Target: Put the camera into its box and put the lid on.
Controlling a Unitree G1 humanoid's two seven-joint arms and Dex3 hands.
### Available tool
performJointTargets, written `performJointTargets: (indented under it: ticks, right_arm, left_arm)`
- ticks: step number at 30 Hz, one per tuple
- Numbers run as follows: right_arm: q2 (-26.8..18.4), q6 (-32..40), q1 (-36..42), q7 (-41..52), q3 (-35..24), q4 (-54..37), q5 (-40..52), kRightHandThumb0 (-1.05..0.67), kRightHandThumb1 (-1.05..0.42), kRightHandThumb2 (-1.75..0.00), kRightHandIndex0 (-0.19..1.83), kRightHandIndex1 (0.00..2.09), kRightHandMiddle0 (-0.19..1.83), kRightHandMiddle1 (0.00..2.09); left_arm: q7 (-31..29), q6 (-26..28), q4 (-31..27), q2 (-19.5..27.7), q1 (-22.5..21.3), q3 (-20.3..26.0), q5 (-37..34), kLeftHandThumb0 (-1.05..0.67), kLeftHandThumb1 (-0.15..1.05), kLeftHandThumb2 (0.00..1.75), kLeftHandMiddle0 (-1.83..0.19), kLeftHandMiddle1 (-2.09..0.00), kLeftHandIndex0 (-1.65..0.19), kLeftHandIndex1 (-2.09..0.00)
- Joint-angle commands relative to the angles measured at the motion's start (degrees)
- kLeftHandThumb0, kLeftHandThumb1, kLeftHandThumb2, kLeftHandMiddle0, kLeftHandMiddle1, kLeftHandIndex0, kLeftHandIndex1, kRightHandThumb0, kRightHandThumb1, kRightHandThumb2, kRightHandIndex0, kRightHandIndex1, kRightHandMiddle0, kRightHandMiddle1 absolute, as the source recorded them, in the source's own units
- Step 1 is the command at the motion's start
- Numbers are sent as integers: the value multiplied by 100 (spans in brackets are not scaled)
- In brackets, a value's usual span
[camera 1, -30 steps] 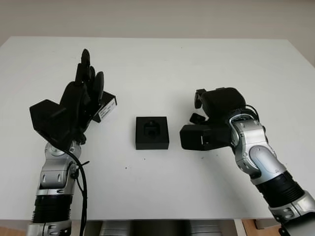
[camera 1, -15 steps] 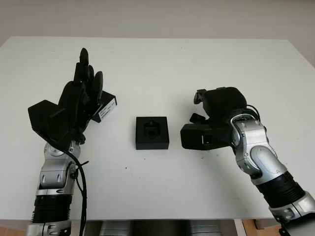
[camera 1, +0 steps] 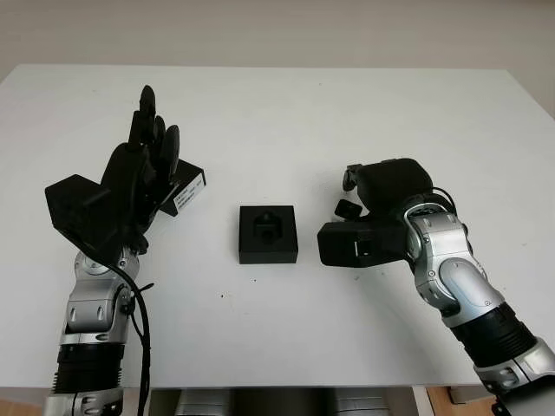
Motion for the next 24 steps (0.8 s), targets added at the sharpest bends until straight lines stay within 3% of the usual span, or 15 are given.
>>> performJointTargets:
  ticks: [1,3,7,11,24]
  right_arm:
    - [-21,24,1,3,9,20,-41,-57,-100,-5,28,191,16,95]
    - [-47,-42,29,-90,36,33,-63,-51,-99,-5,31,201,22,87]
    - [-46,-125,76,-243,28,60,-11,-44,-99,-5,39,209,17,113]
    - [-84,-280,123,-428,21,71,27,-37,-101,-6,57,209,11,123]
    - [-137,-339,124,-529,96,68,-260,-34,-105,-14,63,209,14,109]
  left_arm:
    - [-20,5,-91,68,-14,58,-52,-86,105,52,19,0,19,0]
    - [-21,7,-88,76,-17,65,-58,-85,105,52,19,0,19,0]
    - [-38,18,-103,98,-10,73,-78,-85,105,52,19,0,19,0]
    - [-24,-76,-72,135,0,63,-22,-85,105,52,19,0,19,0]
    - [-4,-72,-95,141,2,35,40,-84,105,55,19,0,19,0]
